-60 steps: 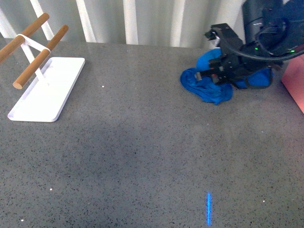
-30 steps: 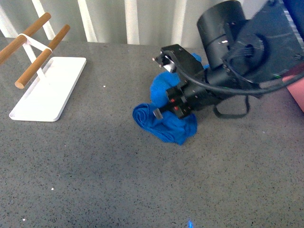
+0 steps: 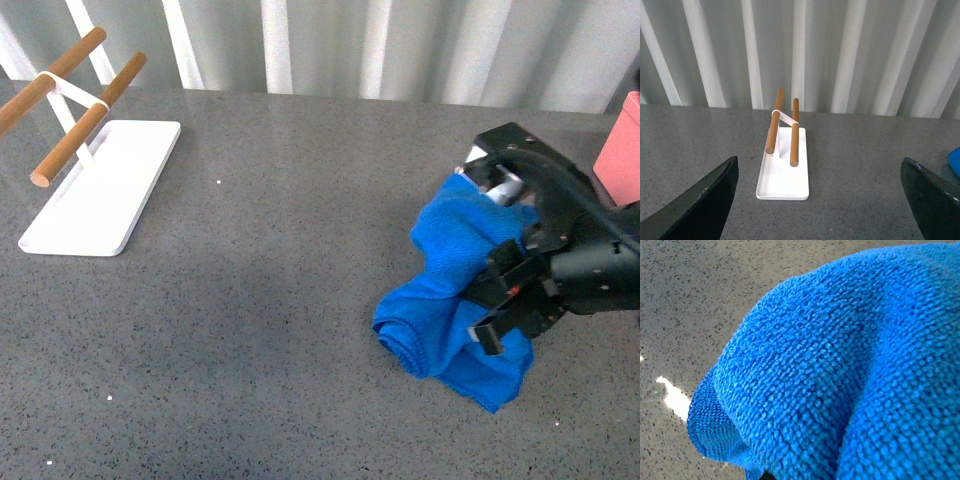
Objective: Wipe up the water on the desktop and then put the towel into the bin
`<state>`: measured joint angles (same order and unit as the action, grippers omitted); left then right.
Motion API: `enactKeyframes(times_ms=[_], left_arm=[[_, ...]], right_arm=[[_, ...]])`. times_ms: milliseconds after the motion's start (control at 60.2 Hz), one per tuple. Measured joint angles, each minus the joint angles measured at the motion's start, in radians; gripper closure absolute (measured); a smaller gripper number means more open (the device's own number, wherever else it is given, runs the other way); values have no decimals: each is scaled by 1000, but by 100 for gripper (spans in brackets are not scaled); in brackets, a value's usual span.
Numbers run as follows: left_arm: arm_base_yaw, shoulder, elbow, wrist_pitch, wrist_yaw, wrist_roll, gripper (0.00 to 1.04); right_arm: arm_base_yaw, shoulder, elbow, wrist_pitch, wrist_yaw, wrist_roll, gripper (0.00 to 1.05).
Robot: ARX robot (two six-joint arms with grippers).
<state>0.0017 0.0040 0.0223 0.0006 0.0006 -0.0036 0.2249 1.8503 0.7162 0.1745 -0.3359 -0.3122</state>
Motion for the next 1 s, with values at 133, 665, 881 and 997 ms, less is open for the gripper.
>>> enactKeyframes(times_ms=[133, 665, 881, 997], left_arm=[[0, 0, 0, 0, 0, 0, 7], [0, 0, 0, 0, 0, 0, 7], [0, 0, 0, 0, 0, 0, 7], [0, 0, 0, 0, 0, 0, 7]], right_arm=[[-62, -68, -42, -23, -1, -39, 98], [-315, -97, -68, -69, -5, -179, 98], [-357, -61, 44, -90, 12, -199, 98], [-328, -53, 139, -124, 26, -205, 98]])
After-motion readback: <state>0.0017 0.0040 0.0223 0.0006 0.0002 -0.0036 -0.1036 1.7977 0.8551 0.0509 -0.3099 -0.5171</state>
